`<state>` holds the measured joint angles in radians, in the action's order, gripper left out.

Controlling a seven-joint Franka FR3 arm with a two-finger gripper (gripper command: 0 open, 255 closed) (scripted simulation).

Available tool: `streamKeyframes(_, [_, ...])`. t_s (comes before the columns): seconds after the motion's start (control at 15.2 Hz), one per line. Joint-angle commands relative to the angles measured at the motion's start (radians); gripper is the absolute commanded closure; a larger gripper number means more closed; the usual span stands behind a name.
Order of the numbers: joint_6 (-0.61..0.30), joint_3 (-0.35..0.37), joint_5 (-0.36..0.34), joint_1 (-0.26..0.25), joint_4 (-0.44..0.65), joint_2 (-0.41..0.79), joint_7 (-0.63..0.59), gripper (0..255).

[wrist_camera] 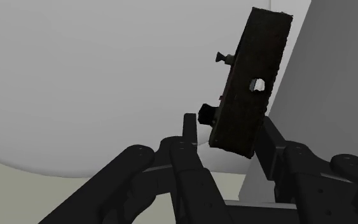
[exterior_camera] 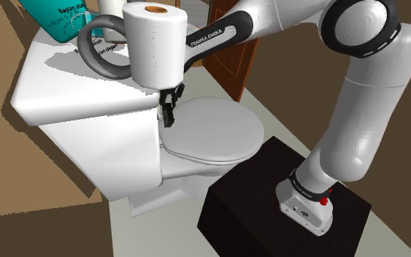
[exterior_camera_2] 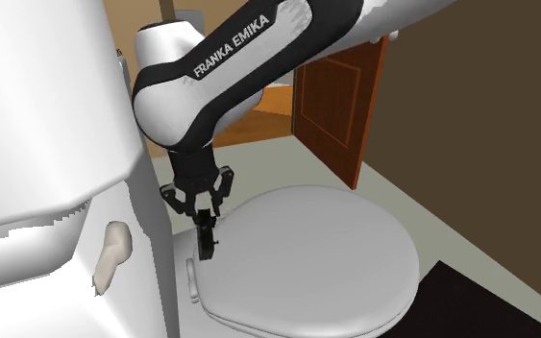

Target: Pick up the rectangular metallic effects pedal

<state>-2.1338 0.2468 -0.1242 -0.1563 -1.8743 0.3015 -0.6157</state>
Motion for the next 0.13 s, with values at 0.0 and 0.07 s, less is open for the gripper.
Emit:
streamKeyframes(0.0, [0.013,0.001,0.003,0.002,0.005,-0.008,0.004,255])
streamKeyframes(0.07, [0.013,0.001,0.003,0.002,0.005,-0.008,0.004,255])
